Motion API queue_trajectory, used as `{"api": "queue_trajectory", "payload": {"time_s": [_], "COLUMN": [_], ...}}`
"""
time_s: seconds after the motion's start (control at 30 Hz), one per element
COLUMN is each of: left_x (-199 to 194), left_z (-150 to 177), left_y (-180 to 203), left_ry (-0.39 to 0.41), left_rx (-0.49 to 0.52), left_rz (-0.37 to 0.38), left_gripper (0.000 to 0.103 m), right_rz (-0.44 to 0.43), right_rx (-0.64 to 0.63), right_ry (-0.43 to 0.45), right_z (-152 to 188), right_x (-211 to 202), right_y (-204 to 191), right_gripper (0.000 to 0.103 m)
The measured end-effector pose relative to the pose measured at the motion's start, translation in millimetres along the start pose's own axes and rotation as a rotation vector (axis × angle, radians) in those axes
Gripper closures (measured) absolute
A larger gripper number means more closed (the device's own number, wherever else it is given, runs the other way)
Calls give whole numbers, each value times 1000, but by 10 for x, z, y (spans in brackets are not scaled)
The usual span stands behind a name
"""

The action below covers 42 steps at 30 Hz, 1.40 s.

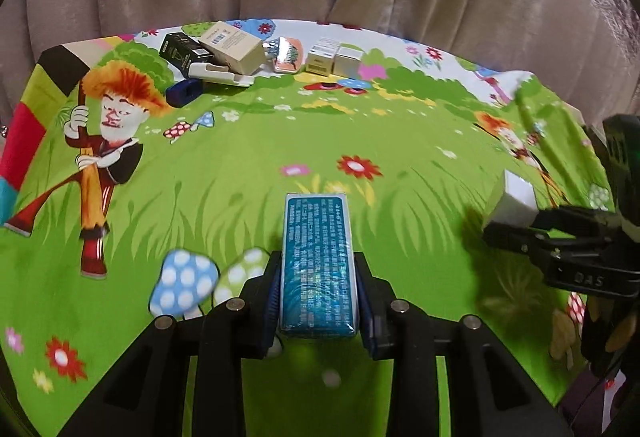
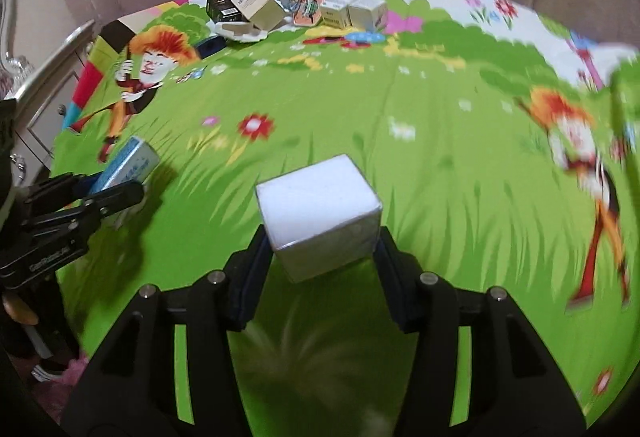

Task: Organize rigid objects
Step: 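Carry the cube box and teal box with both grippers over the purple-rimmed box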

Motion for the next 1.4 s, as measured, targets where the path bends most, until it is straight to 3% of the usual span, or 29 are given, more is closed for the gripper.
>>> {"api": "queue_trajectory", "payload": {"time_s": [0.1, 0.43, 0.9, 1.13, 1.4], "left_x": [-47, -13, -95, -94, -12], "left_z": [98, 362, 416, 477, 727], "left_y": [144, 749, 1561, 2251, 3045], "left_ry": [-4, -71, -107, -131, -217], "left_rx": [24, 109, 260, 396, 531], "left_rz": [18, 89, 144, 226, 323], "left_gripper": [69, 69, 69, 69, 69], "right_rz": [-16, 107, 221, 296, 349], "right_rx": [57, 88, 178, 235, 360], "right_ry": [-18, 12, 20, 21, 21], "right_z": [188, 740, 1295, 1656, 2182], "right_x": [-176, -883, -1465, -1799, -2129], "right_y": [101, 522, 1084, 1442, 1903], "right_gripper": [48, 48, 48, 48, 48]}}
Point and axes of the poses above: each gripper's, at about its wrist camera, not at the fingertips, and x roughly the way its jaws point, y to its right, z to its underside, the point moved 3 cm from there along x, roughly the way its jaws point, and after that the axes turned 15 degrees about z, right-handed, at the moved point
